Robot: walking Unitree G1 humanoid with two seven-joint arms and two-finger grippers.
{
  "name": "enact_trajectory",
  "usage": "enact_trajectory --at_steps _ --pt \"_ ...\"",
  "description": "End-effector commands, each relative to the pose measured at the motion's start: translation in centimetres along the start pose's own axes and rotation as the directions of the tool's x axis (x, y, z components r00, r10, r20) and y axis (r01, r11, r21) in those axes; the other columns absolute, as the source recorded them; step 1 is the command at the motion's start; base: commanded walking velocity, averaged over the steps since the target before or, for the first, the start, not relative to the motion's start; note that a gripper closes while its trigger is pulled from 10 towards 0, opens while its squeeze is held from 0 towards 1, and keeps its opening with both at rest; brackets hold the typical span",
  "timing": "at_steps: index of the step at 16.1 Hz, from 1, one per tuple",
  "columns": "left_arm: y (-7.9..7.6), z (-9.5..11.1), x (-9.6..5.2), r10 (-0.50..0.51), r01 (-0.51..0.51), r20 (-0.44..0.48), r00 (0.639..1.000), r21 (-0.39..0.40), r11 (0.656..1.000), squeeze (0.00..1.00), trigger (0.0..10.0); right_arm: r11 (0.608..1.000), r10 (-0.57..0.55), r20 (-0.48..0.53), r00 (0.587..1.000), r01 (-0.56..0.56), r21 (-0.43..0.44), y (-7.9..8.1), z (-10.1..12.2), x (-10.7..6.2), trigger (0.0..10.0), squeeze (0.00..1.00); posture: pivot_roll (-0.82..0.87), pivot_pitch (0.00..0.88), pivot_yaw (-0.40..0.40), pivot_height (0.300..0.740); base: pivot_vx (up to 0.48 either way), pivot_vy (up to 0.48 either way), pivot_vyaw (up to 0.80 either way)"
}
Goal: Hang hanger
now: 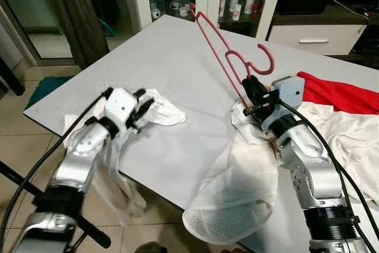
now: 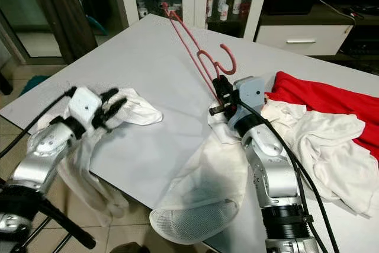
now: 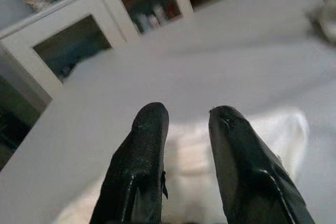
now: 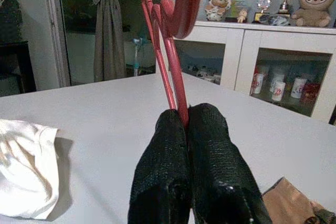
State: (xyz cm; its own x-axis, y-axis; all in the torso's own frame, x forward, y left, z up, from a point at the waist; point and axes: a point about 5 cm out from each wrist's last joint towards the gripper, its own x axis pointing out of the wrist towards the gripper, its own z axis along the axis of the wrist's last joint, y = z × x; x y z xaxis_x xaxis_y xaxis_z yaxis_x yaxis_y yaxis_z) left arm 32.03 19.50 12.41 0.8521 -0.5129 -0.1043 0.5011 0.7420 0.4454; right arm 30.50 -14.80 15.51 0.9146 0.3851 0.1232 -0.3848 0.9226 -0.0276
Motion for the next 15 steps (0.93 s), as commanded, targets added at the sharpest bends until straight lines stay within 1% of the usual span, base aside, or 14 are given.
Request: enact_trajectory --at_steps 1,2,3,4,5,6,7,8,10,11,13,15 --pt "0.1 -0.3 -0.1 -0.045 0.047 -0.039 0.998 0.052 0.998 0.00 10.0 1.000 -0.002 -0.045 0.999 0.003 0.006 -0.1 -0.7 0.2 10.0 0.00 -0.01 0.004 0.021 0.740 0.000 0.000 0.00" --pt "0.3 -0.6 0.0 -0.059 0.065 -0.073 0.996 0.085 0.994 0.00 10.0 1.000 -0.001 -0.045 0.999 0.001 0.007 0.0 -0.7 0.2 10.0 0.00 -0.01 0.004 0.021 0.740 0.000 0.000 0.00" --pt "0.4 -0.7 0.0 -0.059 0.068 -0.089 0.994 0.101 0.993 0.00 10.0 1.000 -0.001 -0.044 0.999 0.001 0.007 0.0 -0.7 0.2 10.0 0.00 -0.01 0.004 0.021 0.740 0.000 0.000 0.00" --pt "0.6 -1.2 0.4 -0.047 0.061 -0.127 0.991 0.108 0.992 0.00 10.0 1.000 -0.002 -0.045 0.999 0.002 0.007 -0.1 -0.7 0.1 10.0 0.00 -0.02 0.010 0.022 0.740 0.000 0.000 0.00" --pt "0.7 -1.6 0.7 -0.037 0.054 -0.164 0.986 0.099 0.994 0.00 10.0 1.000 -0.004 -0.046 0.999 0.004 0.006 -0.2 -0.6 0.0 10.0 0.00 -0.02 0.010 0.022 0.740 0.000 0.000 0.00" --pt "0.5 -2.3 1.0 -0.043 0.059 -0.210 0.977 0.068 0.996 0.00 10.0 1.000 -0.008 -0.048 0.999 0.008 0.005 -0.2 -0.7 -0.1 10.0 0.00 -0.02 0.010 0.022 0.740 0.000 0.000 0.00" --pt "0.1 -2.6 1.2 -0.056 0.065 -0.221 0.974 0.034 0.997 0.00 10.0 1.000 -0.010 -0.049 0.999 0.010 0.005 -0.2 -0.7 -0.2 10.0 0.00 -0.02 0.010 0.022 0.740 0.000 0.000 0.00" --pt "-0.3 -2.8 1.5 -0.076 0.084 -0.235 0.969 0.024 0.996 0.00 10.0 1.000 -0.011 -0.050 0.999 0.011 0.004 -0.2 -0.7 -0.3 10.0 0.00 -0.04 0.016 0.022 0.740 0.000 0.000 0.00" --pt "-1.5 -3.2 1.8 -0.149 0.152 -0.254 0.956 -0.009 0.988 0.00 10.0 1.000 -0.013 -0.049 0.999 0.013 0.003 -0.3 -0.6 -0.4 10.0 0.00 -0.05 0.016 0.024 0.740 0.000 0.000 0.00" --pt "-1.9 -3.5 1.9 -0.176 0.182 -0.269 0.947 -0.004 0.983 0.00 10.0 1.000 -0.016 -0.050 0.999 0.016 0.002 -0.4 -0.6 -0.4 10.0 0.00 -0.05 0.017 0.025 0.740 0.000 0.000 0.00" --pt "-2.8 -3.9 1.8 -0.234 0.236 -0.271 0.934 -0.027 0.971 0.00 10.0 1.000 -0.021 -0.050 0.999 0.021 0.000 -0.5 -0.6 -0.4 10.0 0.00 -0.05 0.017 0.025 0.740 0.000 0.000 0.00" --pt "-3.8 -4.2 1.2 -0.313 0.319 -0.266 0.912 -0.022 0.948 0.00 10.0 1.000 -0.023 -0.051 0.998 0.023 0.001 -0.4 -0.5 -0.5 10.0 0.00 -0.05 0.017 0.026 0.740 0.000 0.000 0.00"
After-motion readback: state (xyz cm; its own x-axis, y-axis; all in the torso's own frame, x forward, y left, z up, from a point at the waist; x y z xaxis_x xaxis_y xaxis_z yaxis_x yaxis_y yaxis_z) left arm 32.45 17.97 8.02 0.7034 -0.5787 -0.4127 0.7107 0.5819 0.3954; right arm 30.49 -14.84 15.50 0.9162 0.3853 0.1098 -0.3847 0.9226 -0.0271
